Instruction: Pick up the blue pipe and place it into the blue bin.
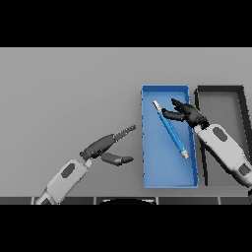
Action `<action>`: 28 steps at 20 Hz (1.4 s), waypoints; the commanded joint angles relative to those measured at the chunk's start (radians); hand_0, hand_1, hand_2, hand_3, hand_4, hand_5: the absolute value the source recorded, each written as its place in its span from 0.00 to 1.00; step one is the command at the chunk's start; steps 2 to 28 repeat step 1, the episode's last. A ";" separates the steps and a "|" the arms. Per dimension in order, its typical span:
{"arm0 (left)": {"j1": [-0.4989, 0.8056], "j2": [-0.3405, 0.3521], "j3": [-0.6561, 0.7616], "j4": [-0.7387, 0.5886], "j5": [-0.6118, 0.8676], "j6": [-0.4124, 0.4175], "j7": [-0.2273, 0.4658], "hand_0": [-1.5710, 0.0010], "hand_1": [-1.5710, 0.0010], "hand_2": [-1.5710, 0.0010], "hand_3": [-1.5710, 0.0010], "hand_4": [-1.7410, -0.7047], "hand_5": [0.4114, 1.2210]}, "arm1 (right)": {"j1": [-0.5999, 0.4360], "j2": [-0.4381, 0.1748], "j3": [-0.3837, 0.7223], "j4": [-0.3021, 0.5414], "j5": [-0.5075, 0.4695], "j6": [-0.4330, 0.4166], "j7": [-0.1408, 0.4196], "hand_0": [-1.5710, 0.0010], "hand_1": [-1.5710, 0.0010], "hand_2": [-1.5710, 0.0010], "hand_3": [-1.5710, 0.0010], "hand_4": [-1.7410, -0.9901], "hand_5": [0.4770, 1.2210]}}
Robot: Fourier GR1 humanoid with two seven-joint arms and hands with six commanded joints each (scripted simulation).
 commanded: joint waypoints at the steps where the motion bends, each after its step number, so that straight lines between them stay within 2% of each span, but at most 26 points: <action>1: -0.002 0.002 0.004 -0.007 0.002 0.003 0.003 1.00 1.00 1.00 1.00 0.88 0.08 | 0.006 -0.006 0.002 -0.010 -0.001 0.006 -0.002 0.99 0.99 0.99 0.99 0.74 0.39; 28: -0.002 0.002 0.004 -0.007 0.002 0.003 0.003 1.00 1.00 1.00 1.00 0.88 0.08 | 0.006 -0.006 0.002 -0.010 -0.001 0.006 -0.002 0.99 0.99 0.99 0.99 0.74 0.39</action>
